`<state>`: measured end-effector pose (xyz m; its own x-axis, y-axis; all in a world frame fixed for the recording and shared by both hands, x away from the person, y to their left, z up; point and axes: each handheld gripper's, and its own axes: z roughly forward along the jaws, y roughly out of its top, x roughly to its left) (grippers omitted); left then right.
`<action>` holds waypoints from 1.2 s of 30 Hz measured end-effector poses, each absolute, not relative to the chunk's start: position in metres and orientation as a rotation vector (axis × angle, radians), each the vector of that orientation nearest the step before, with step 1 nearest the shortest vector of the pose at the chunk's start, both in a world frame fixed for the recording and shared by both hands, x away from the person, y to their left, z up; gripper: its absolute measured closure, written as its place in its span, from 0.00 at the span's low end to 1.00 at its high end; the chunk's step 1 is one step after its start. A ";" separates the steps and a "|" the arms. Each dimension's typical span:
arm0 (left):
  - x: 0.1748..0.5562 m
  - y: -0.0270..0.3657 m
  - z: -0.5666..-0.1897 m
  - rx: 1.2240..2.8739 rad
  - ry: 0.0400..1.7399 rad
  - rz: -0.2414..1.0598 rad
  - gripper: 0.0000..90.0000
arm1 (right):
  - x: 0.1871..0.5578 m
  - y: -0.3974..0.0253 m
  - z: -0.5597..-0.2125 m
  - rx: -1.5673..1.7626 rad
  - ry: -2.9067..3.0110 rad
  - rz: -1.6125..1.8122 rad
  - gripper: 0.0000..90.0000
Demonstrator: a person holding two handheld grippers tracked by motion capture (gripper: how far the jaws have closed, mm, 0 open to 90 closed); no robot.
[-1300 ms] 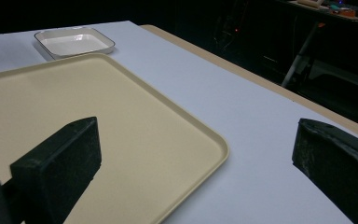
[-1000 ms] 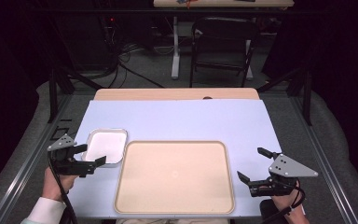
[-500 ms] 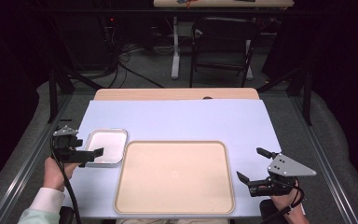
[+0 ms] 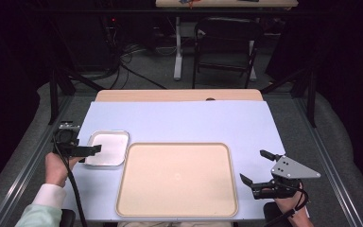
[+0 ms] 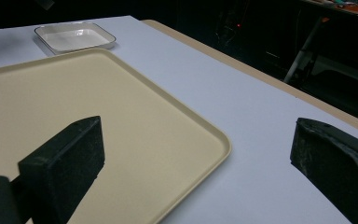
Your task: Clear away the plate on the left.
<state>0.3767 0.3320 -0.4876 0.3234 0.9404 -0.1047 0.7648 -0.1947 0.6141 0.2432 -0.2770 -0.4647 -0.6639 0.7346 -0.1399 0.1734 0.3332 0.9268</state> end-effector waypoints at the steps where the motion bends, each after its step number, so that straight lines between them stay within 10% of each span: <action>1: 0.379 0.333 -0.489 2.022 1.507 0.394 0.04 | 0.243 -0.277 -0.465 0.794 2.050 1.326 0.03; 36: 0.411 0.358 -0.531 1.979 1.692 0.353 0.55 | 0.244 -0.277 -0.465 0.801 2.059 1.320 0.04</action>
